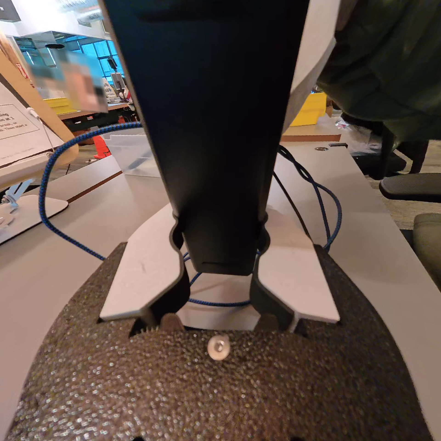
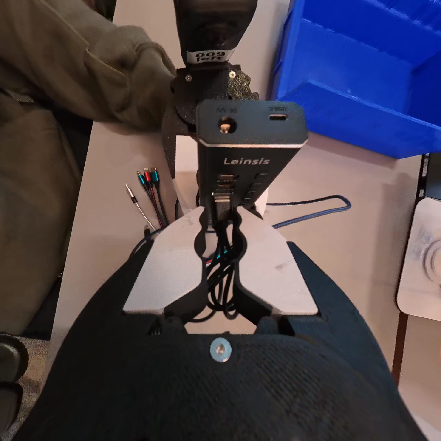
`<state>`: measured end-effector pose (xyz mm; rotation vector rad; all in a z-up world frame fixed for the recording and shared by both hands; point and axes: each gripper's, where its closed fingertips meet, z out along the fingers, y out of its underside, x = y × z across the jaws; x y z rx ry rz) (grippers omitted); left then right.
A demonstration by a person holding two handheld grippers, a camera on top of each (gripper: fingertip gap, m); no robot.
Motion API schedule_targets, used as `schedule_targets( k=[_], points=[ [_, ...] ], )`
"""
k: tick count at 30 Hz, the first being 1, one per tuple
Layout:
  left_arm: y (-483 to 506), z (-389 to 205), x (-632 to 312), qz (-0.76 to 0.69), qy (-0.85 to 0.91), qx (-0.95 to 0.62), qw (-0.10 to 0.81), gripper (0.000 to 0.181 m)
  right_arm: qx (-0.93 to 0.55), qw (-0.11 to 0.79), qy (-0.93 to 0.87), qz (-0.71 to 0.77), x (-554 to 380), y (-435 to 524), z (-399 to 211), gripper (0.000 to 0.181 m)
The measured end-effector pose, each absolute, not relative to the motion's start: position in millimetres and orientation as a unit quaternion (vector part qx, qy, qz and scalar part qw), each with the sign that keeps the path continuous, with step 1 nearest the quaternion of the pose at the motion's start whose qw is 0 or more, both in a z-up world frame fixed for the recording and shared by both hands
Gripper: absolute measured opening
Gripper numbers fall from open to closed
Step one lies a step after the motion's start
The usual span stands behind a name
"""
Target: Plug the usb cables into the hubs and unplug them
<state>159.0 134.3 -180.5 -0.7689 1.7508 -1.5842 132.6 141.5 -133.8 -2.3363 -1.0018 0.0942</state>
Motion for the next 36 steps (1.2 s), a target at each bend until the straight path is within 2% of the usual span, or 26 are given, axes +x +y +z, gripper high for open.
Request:
schedule_targets(
  k=[12,17,24,29,36],
  points=[
    [127,-181,156,-0.608,0.674,-0.271,0.321,0.06,-0.891,0.218,-0.388,0.089,132,133,-143,0.015],
    [120,-176,154,-0.621,0.668,-0.259,0.319,0.06,-0.907,0.092,-0.408,0.047,149,111,-151,0.015],
    [119,-180,154,-0.615,0.679,-0.266,0.301,0.059,-0.916,0.118,-0.38,0.049,137,119,-147,0.015],
    [122,-152,147,-0.644,0.649,-0.256,0.314,0.059,-0.915,0.111,-0.387,0.034,136,121,-145,0.015],
    [133,-157,149,-0.614,0.665,-0.275,0.324,0.058,-0.915,0.1,-0.39,0.006,145,124,-152,0.015]
  ],
)
